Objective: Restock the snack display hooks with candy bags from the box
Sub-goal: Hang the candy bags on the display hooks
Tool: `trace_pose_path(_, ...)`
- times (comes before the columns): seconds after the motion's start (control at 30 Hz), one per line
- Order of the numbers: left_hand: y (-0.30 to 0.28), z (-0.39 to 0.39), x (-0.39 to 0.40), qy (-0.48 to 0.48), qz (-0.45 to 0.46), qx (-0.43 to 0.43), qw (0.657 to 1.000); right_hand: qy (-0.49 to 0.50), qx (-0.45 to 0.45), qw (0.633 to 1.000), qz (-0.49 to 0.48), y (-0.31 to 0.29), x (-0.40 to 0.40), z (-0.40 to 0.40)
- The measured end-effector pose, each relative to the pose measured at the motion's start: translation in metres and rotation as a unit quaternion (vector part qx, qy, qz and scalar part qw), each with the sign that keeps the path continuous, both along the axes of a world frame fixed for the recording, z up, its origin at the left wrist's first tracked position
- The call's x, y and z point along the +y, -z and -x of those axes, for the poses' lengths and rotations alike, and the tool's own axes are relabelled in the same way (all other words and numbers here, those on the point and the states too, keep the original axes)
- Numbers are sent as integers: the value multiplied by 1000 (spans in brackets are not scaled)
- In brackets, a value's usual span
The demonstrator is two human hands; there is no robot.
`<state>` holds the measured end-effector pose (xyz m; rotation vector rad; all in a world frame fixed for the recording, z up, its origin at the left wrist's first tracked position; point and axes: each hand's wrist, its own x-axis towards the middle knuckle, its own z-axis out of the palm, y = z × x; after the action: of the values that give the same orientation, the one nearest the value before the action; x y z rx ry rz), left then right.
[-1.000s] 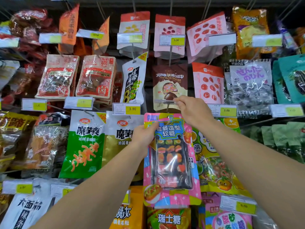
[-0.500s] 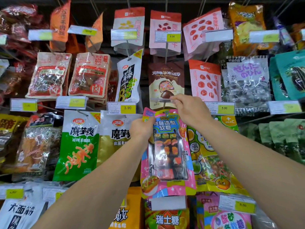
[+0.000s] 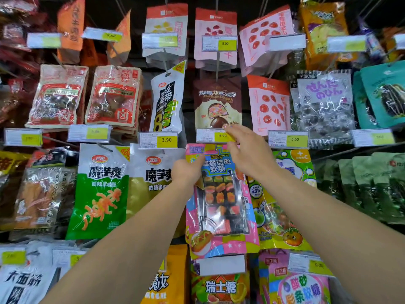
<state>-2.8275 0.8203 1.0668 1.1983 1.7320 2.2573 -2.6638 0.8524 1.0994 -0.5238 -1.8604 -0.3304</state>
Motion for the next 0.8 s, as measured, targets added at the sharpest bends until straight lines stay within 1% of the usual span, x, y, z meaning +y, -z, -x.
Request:
trace_pose_path(0.13, 14, 9, 3, 66, -8, -27, 997, 0, 2, 1000, 1, 27, 3, 7)
trace_pose_path(0.23, 25, 8, -8, 82, 7, -26, 996, 2, 12, 1000, 23, 51, 5, 9)
trace_pose_path(0.33, 43, 11, -16, 110, 20, -7, 994, 21, 10, 996, 84, 81, 14, 11)
trace_pose_path(0.4, 57, 10, -22, 142, 44, 12, 989, 26, 14, 990, 140, 98, 14, 13)
trace_pose_path(0.5, 71, 11, -29, 152, 85, 41, 984, 15, 19, 979, 202, 111, 7, 15)
trace_pose_path(0.57, 74, 14, -32, 144, 83, 57, 984, 8, 14, 978, 208, 117, 5, 16)
trace_pose_path(0.63, 73, 21, -32, 117, 60, 69, 989, 5, 0, 978, 209, 120, 4, 18)
trace_pose_path(0.7, 70, 25, -31, 75, 59, 84, 992, 12, -15, 975, 220, 118, 4, 20)
trace_pose_path(0.8, 65, 24, -32, -2, 74, 137, 988, 28, -20, 973, 228, 108, 4, 23)
